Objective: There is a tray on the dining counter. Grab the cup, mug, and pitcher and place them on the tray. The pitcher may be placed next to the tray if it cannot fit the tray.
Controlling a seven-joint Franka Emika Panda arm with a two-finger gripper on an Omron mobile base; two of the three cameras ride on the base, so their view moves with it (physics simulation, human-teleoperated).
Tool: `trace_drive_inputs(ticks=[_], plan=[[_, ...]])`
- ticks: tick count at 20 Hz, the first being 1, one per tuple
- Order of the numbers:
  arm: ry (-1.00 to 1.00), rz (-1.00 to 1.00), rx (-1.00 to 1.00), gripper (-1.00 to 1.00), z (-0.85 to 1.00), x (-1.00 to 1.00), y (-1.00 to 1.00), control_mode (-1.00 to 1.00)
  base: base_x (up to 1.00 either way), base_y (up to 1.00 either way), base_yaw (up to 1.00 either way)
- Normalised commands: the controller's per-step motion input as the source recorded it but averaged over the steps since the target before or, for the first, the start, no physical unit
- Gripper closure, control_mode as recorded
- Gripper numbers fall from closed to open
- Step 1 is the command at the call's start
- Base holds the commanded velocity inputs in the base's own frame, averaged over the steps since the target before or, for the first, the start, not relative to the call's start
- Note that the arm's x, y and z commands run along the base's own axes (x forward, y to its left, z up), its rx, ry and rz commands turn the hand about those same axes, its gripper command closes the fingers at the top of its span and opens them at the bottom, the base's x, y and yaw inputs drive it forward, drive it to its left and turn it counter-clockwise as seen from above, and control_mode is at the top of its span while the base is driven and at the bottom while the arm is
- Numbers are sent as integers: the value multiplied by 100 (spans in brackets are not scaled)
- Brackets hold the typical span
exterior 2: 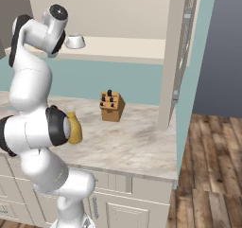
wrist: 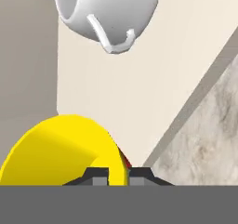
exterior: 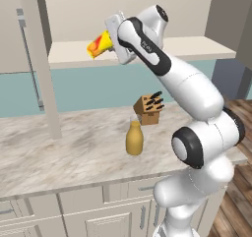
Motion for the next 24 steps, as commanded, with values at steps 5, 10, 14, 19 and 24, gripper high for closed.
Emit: trace_drive_inputs(ticks=[5, 10, 14, 19, 24], plan=[[0, 0, 0, 100, 0, -81, -37, -100, 0, 0, 0], [0, 0, -1, 100, 0, -77, -43, -100, 0, 0, 0], [0, 0, -11, 100, 0, -72, -58, -100, 0, 0, 0], [0, 0, -21, 100, 0, -85, -49, -100, 0, 0, 0], [2, 0, -30, 100, -6, -68, -38, -100, 0, 0, 0]])
